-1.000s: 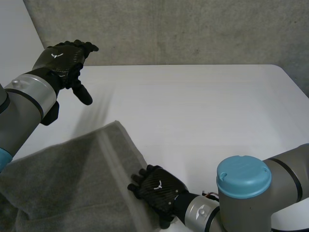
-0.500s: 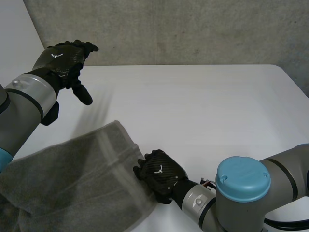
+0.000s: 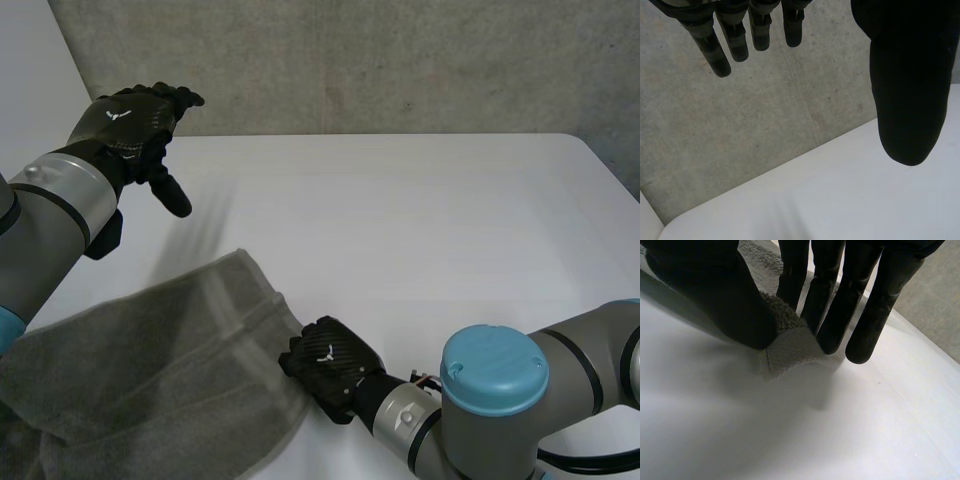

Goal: Fold the towel.

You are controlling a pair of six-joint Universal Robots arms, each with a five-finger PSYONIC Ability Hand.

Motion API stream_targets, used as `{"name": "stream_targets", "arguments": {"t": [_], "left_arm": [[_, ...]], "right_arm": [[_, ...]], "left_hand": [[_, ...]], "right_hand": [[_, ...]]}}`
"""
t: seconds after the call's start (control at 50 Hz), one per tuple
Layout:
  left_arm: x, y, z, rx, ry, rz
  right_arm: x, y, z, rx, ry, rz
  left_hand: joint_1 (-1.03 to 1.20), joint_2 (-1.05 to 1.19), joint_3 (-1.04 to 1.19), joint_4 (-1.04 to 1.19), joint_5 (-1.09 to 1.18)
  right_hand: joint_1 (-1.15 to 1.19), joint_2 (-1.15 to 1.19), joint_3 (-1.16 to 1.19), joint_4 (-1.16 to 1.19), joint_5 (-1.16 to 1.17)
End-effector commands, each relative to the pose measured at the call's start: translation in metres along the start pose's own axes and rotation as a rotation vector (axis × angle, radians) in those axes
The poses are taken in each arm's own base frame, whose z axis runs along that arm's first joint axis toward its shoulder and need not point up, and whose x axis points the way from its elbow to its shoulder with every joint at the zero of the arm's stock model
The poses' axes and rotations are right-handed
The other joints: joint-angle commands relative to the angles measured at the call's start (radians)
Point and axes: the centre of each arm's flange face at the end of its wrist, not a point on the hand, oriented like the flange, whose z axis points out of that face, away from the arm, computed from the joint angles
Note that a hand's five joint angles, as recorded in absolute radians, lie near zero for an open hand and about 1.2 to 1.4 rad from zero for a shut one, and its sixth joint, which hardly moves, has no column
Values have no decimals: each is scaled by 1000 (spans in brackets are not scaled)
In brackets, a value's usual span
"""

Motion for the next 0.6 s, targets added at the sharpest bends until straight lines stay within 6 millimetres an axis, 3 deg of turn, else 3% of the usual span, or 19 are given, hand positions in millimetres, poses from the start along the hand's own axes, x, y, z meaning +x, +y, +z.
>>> {"name": "stream_targets", "arguments": {"t": [0.02,0.06,0.1,0.12,0.14,0.16,0.2,0.22,0.26,0.32,0.36,0.4,0.44,0.6], "left_arm": [[1,2,0,-6,3,1],[1,3,1,-10,5,1],[2,3,0,-11,8,3],[3,3,0,-13,11,5],[3,3,0,-13,11,5],[5,3,-1,-14,16,5],[6,3,-2,-17,19,5],[7,3,-3,-15,20,5],[8,3,-4,-18,25,6],[14,6,-8,-27,43,7],[20,7,-11,-33,62,10],[28,10,-15,-43,84,12],[44,18,-27,-82,136,16],[80,51,-65,-227,259,44]], "right_arm": [[16,-20,-1,50,62,-9],[24,-31,-2,78,88,-13],[59,-39,-1,76,226,21],[59,-39,-1,76,227,21],[87,-36,-3,45,339,43],[87,-36,-3,45,341,43],[127,-28,-9,-29,499,67],[127,-28,-9,-30,499,67],[156,-21,-13,-84,579,79],[168,-15,-15,-109,602,83],[192,1,-19,-164,649,80],[202,6,-22,-180,670,68],[211,10,-24,-195,689,51],[254,34,-36,-267,793,3]], "left_hand": [[13,13,13,12,-16],[13,13,13,12,-16],[16,16,16,15,-13],[21,22,22,21,-7],[21,22,22,21,-7],[21,22,22,21,-7],[24,25,25,24,-4],[27,28,27,27,-1],[33,34,33,33,5],[57,57,57,56,28],[68,69,68,68,40],[89,89,89,89,60],[197,198,197,197,168],[244,245,245,244,216]], "right_hand": [[433,222,236,218,269],[433,222,236,218,269],[433,222,236,218,269],[433,222,236,218,269],[433,222,236,218,269],[433,222,236,218,269],[433,222,236,218,269],[433,222,236,218,269],[433,222,236,218,269],[433,222,236,218,269],[433,222,236,218,269],[433,222,236,218,269],[433,222,236,218,269],[433,222,236,218,269]]}}
